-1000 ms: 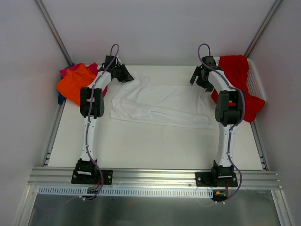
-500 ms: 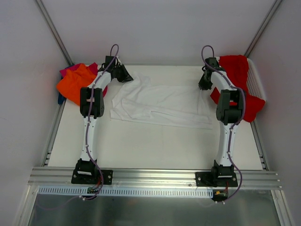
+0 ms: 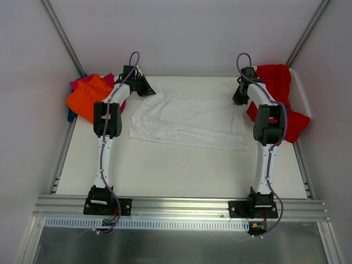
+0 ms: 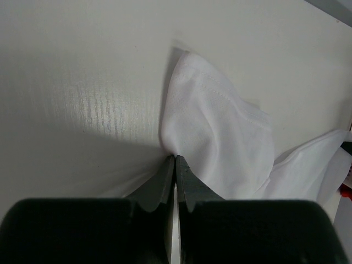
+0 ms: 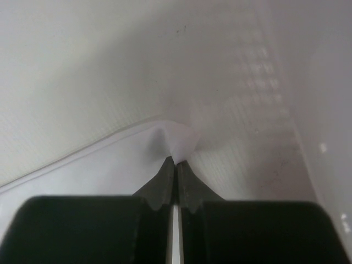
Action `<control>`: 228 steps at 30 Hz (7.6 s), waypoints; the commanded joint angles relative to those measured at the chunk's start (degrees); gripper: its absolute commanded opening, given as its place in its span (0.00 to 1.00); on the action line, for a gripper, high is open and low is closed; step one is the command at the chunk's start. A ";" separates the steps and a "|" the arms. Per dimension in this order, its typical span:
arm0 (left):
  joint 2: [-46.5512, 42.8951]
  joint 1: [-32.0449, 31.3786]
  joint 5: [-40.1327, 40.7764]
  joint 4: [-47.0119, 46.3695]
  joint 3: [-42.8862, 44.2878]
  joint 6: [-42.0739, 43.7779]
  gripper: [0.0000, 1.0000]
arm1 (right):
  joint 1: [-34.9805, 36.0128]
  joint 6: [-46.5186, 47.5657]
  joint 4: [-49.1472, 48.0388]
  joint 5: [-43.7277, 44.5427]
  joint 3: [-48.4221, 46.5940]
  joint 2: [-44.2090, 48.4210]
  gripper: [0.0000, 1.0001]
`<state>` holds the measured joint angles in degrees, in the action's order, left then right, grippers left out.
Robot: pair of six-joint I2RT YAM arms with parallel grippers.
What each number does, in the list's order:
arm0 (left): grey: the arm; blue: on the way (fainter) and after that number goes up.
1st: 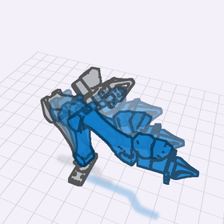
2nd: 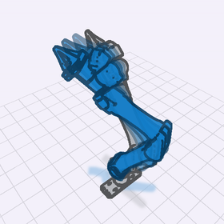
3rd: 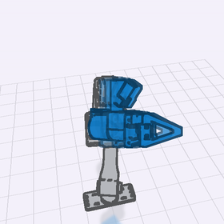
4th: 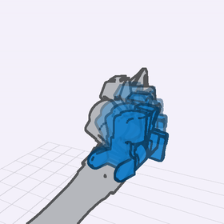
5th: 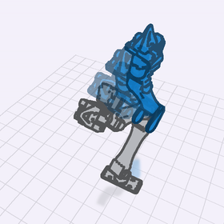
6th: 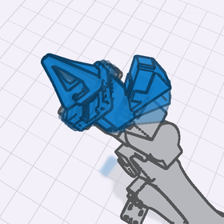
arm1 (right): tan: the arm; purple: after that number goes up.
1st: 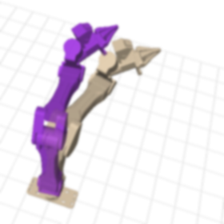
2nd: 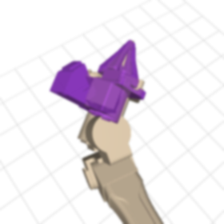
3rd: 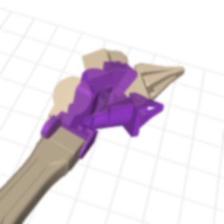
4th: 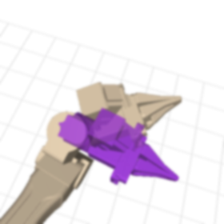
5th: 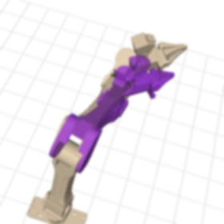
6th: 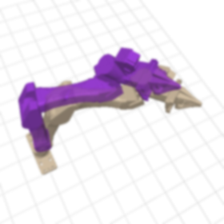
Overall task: Fold and stack the t-shirts
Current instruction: Grap the side of the flattened tshirt furthest away from the robot with both arms, then fold the other side of the tshirt into a rectangle, then rotate the tshirt 90 degrees, then grab the bottom of the folded rectangular tshirt with both arms
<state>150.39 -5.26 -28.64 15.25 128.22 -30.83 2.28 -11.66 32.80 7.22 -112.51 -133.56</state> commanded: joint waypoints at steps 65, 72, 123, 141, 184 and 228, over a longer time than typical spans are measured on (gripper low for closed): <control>-50.10 -0.46 8.52 -7.86 -52.28 7.45 0.00 | 0.26 2.26 -3.35 1.13 32.17 33.89 0.01; -52.91 -0.54 9.31 -10.06 -57.82 7.10 0.00 | 0.26 2.17 -3.44 3.15 35.16 34.24 0.01; -61.53 -15.57 38.93 -11.90 -79.27 -22.96 0.00 | 10.90 0.59 -5.20 -0.89 29.10 22.64 0.01; -48.35 -15.40 37.87 -7.69 -70.41 -24.63 0.00 | 8.97 -2.13 -10.81 -8.87 43.06 29.56 0.00; 7.31 -5.64 -18.81 -58.07 7.07 -33.92 0.99 | 50.97 -18.05 -12.93 -2.57 61.88 44.35 0.00; -84.86 -24.44 10.72 -39.13 -116.45 -19.26 0.99 | 35.95 -18.40 -36.66 -11.44 93.00 72.84 0.82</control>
<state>59.02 -27.14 -15.90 -18.46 11.97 -47.83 38.39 -28.56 0.54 -1.10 -19.53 -57.76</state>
